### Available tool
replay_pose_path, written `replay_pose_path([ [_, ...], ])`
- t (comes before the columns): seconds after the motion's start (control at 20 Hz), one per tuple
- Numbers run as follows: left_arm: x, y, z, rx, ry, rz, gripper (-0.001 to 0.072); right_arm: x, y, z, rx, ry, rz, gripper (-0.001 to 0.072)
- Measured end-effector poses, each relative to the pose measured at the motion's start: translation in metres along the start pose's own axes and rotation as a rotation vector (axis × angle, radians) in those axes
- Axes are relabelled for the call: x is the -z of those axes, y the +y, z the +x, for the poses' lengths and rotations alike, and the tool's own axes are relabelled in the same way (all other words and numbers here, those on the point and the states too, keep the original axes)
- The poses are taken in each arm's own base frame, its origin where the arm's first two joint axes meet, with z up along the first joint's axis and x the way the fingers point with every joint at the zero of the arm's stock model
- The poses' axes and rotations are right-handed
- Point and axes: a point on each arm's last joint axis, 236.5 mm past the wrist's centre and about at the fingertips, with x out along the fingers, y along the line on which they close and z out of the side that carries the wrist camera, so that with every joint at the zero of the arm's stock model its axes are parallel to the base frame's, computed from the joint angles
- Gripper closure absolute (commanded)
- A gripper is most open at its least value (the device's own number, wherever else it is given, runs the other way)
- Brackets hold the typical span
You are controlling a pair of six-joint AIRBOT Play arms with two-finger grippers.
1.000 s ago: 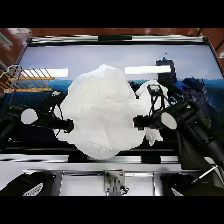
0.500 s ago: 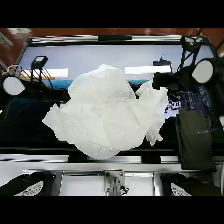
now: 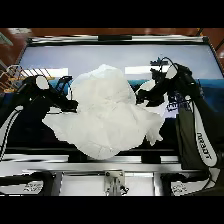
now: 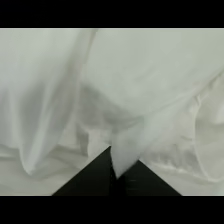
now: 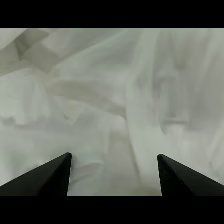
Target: Fold the shirts.
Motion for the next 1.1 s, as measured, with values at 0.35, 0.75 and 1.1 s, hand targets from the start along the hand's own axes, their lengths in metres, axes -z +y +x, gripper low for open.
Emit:
replay_pose_path([
  [0.35, -0.066, -0.019, -0.087, -0.026, -0.253, 0.126, 0.0667, -0.036, 0.039, 0.000, -0.071, -0.115, -0.101, 0.0653],
  [0.75, -0.148, -0.064, -0.263, -0.100, -0.774, 0.264, 0.0666, -0.138, 0.130, -0.172, -0.156, -0.715, -0.359, 0.0654],
  [1.1, -0.151, -0.106, -0.449, -0.162, -1.351, 0.322, 0.0667, -0.117, 0.189, -0.384, -0.165, -1.334, -0.527, 0.0653],
])
